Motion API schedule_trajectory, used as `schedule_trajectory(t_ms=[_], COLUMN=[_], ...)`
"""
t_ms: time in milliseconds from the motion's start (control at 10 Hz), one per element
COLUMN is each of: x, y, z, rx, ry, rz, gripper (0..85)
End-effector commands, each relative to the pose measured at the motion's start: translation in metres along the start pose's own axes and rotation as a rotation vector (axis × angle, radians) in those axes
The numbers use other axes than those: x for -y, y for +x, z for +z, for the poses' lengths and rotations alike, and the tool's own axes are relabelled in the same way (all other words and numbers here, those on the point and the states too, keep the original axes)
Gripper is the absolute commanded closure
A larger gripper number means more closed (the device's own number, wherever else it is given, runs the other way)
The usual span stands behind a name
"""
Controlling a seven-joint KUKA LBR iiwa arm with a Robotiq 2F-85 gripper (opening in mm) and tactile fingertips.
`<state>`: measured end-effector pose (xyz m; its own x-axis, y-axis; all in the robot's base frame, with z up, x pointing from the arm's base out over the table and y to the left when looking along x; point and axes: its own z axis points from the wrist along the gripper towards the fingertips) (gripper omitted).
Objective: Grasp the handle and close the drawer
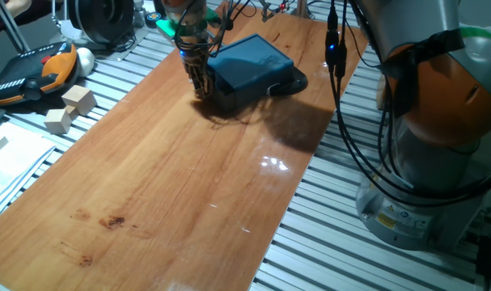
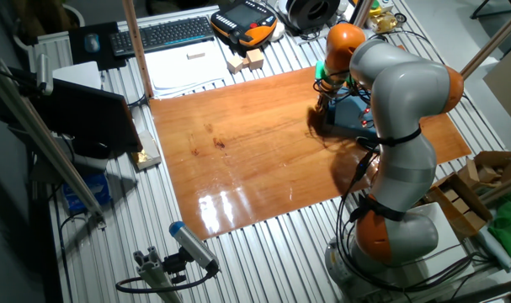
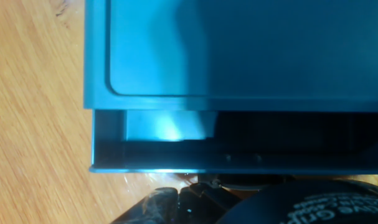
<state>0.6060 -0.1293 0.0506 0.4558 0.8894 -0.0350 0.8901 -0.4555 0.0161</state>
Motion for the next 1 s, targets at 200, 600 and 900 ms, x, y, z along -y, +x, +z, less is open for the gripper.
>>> schedule_trajectory(t_ms=[200, 600, 900], x=[0.0, 0.0011, 0.0011], y=[-0.0031, -0.0061, -0.0081], z=[-0.0003, 0.0014, 0.0011], rx=[0.004, -0.005, -0.007], ry=[-0.006, 0.0, 0.001], rz=[-0.004, -0.003, 0.0], gripper=[82.7, 82.7, 82.7])
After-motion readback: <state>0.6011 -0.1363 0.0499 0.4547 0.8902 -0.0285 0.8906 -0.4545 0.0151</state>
